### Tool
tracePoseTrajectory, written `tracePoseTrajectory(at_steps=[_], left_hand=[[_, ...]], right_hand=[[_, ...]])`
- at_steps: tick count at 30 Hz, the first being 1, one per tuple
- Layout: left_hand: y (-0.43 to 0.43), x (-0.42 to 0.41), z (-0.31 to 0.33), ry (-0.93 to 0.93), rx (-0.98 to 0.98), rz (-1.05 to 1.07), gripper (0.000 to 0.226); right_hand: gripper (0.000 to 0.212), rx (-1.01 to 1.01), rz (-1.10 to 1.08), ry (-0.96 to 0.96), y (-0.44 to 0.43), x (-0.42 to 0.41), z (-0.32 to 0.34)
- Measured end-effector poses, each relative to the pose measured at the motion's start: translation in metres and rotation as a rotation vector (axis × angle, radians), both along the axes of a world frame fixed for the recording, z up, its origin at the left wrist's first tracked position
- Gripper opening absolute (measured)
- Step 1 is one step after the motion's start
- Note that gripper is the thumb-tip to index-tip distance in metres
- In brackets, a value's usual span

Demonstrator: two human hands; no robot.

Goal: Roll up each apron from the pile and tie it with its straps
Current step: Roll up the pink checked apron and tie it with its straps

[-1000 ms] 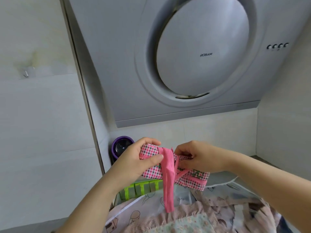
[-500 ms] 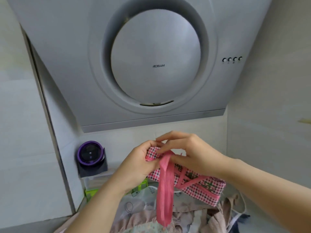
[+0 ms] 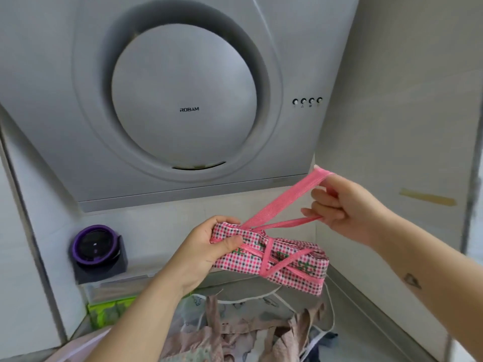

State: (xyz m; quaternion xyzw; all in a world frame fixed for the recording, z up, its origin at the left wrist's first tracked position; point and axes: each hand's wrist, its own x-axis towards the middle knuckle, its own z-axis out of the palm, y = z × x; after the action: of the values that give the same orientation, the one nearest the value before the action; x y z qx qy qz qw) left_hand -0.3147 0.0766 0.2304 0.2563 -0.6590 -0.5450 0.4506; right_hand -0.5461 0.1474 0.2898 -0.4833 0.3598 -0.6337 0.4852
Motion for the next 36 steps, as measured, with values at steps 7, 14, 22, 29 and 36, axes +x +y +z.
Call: tracePoseTrajectory(at_steps=[7,14,22,29,36], left_hand=[[0.003,-0.038,0.001,-0.059,-0.066,-0.020,0.032],[-0.004,-0.054,-0.003,0.036,0.001,0.133,0.015],[0.003,-0.081,0.004,-0.199,-0.103,0.083,0.017],[0.015,-0.114,0.018,-0.516,-0.262,0.064,0.014],[0.043,-0.173,0.055,-0.720,-0.470,-0.096,0.024]], right_hand=[[0.062,0.093,0.207,-0.286,0.008,-0.016,0.002],[0.049,0.052,-0.265,-0.666,0.000,-0.022,-0.016],[0.029,-0.073,-0.487,0.147,0.007,-0.044,0.030],[0.015,-0.188,-0.551,0.128,0.014,-0.053,0.053],[0.041,-0.481,-0.786,0.229,0.045,-0.078,0.064]])
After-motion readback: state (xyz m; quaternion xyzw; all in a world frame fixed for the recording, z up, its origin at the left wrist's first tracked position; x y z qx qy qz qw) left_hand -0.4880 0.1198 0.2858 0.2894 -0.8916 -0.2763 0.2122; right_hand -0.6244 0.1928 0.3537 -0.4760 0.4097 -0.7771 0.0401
